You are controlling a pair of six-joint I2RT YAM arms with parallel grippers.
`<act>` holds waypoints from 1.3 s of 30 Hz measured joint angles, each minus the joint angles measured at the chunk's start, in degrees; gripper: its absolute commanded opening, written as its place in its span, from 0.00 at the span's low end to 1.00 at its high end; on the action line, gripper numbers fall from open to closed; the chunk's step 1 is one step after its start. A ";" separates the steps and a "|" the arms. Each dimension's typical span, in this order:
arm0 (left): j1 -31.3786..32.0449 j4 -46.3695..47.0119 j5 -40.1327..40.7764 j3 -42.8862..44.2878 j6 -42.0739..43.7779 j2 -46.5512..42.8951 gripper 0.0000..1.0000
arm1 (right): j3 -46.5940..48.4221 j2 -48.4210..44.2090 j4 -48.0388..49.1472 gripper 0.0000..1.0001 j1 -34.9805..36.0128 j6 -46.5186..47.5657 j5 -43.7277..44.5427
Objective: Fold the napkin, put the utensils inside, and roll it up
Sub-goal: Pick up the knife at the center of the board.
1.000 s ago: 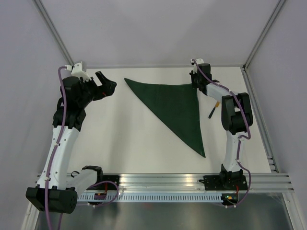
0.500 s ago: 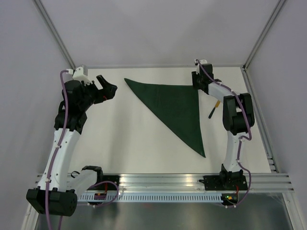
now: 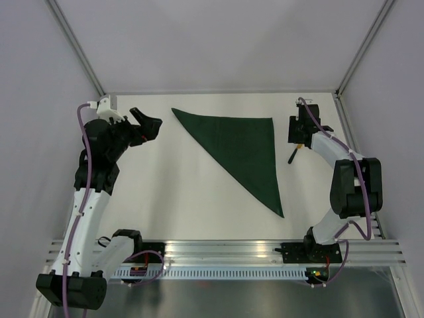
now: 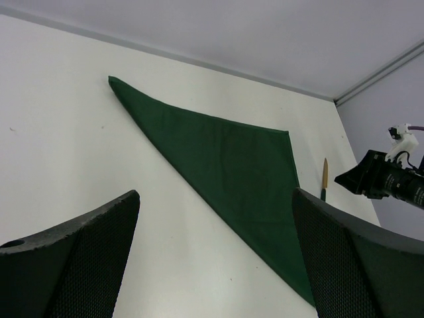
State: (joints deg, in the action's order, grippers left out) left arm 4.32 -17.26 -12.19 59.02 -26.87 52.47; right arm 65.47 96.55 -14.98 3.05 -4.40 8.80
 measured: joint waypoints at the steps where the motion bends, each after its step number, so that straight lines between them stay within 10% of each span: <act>1: 0.00 0.31 -0.17 -0.31 -0.17 -0.04 1.00 | -0.57 -0.13 -0.35 0.48 0.02 -0.39 0.00; 22: 0.00 2.14 -1.46 -2.27 -0.81 0.09 1.00 | -2.86 7.48 -2.97 0.47 -0.94 -4.09 -0.02; 39: 0.00 2.40 -1.49 -2.32 -0.81 0.76 1.00 | 1.36 11.32 -2.16 0.20 -2.56 0.79 -4.39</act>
State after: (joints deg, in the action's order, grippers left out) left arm 4.32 -14.85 -13.67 56.71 -27.68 53.23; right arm 66.83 107.87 -17.15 0.49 -3.62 4.40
